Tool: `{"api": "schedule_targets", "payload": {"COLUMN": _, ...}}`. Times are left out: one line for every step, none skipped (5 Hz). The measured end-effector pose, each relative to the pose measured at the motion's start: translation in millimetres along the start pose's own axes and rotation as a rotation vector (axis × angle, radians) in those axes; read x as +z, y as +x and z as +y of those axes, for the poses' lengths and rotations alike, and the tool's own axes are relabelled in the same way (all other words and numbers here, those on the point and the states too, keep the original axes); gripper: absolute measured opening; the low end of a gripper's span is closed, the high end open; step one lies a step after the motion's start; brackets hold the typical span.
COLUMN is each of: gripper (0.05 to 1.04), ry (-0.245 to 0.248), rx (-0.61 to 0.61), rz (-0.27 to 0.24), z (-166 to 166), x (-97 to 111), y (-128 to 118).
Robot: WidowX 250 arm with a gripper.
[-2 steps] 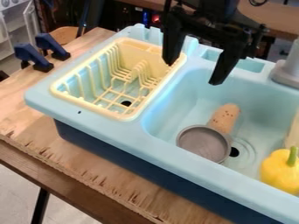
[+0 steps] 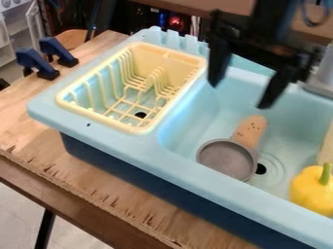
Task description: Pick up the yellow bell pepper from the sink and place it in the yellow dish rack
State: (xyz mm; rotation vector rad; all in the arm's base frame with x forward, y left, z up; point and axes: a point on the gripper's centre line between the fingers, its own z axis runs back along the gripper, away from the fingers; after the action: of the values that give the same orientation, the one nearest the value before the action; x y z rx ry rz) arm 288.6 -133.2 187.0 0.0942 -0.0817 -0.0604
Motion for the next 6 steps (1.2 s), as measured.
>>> {"api": "schedule_targets", "payload": {"gripper": 1.003, "ry": -0.036, "rx": -0.067, "rz": -0.05, "z": -25, "x": 9, "y": -1}}
{"api": "schedule_targets", "payload": {"gripper": 1.003, "ry": -0.091, "rx": -0.071, "rz": -0.079, "z": -50, "x": 14, "y": -6}}
{"api": "schedule_targets", "payload": {"gripper": 1.003, "ry": -0.15, "rx": 0.016, "rz": -0.055, "z": -67, "x": 9, "y": -14}}
{"api": "schedule_targets", "payload": {"gripper": 1.003, "ry": -0.145, "rx": 0.065, "rz": -0.001, "z": -83, "x": -7, "y": -22}}
{"api": "schedule_targets", "payload": {"gripper": 1.003, "ry": -0.113, "rx": 0.06, "rz": 0.045, "z": -96, "x": -21, "y": -31}}
{"api": "schedule_targets", "payload": {"gripper": 1.003, "ry": -0.071, "rx": 0.069, "rz": 0.053, "z": -107, "x": -27, "y": -33}}
